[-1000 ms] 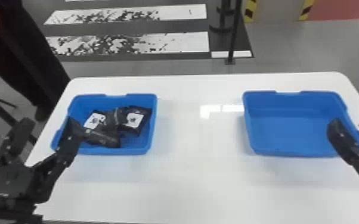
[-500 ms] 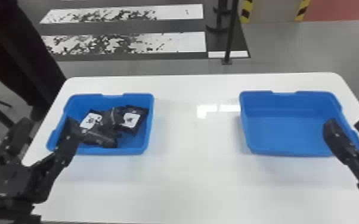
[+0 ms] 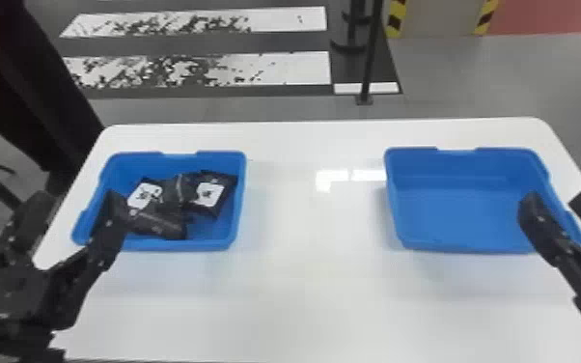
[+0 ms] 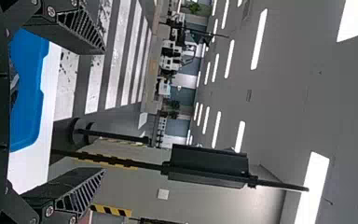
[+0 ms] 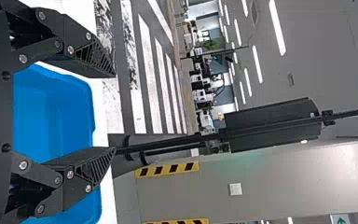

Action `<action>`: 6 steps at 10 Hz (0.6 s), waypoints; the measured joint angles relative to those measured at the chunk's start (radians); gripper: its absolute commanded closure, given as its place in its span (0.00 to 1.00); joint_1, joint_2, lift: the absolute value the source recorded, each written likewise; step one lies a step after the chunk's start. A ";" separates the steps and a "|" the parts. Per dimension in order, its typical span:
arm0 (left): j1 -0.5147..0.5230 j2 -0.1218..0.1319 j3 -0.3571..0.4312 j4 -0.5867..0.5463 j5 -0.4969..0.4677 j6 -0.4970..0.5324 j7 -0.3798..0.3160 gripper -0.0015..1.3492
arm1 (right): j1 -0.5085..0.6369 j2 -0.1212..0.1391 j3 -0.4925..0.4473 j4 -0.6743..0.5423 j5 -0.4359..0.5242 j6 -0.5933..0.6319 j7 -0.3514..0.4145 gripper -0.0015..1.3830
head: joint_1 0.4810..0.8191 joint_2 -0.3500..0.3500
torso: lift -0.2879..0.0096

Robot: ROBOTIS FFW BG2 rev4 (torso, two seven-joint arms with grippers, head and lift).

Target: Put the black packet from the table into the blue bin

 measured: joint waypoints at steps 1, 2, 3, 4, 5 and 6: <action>0.000 0.000 0.000 0.000 0.001 0.002 0.000 0.11 | 0.000 0.000 0.000 0.000 0.000 0.000 0.000 0.37 | 0.63 0.59 | 0.60; 0.001 0.000 -0.001 0.000 0.003 0.005 0.000 0.11 | 0.001 0.000 0.000 0.000 -0.001 0.000 0.000 0.37 | 0.63 0.59 | 0.60; 0.002 0.000 -0.002 0.000 0.004 0.006 0.000 0.11 | 0.001 0.000 0.000 0.000 -0.001 0.000 0.000 0.37 | 0.63 0.59 | 0.60; 0.002 0.000 -0.002 0.000 0.005 0.008 0.000 0.11 | 0.002 0.000 0.000 0.000 -0.001 0.000 0.000 0.37 | 0.63 0.59 | 0.60; 0.003 0.000 -0.002 0.000 0.009 0.012 0.000 0.11 | 0.003 0.000 0.000 0.000 -0.001 0.000 0.000 0.37 | 0.63 0.59 | 0.60; 0.004 0.000 -0.002 0.000 0.012 0.016 0.000 0.11 | 0.003 0.000 0.000 0.000 -0.001 0.000 0.000 0.37 | 0.63 0.59 | 0.60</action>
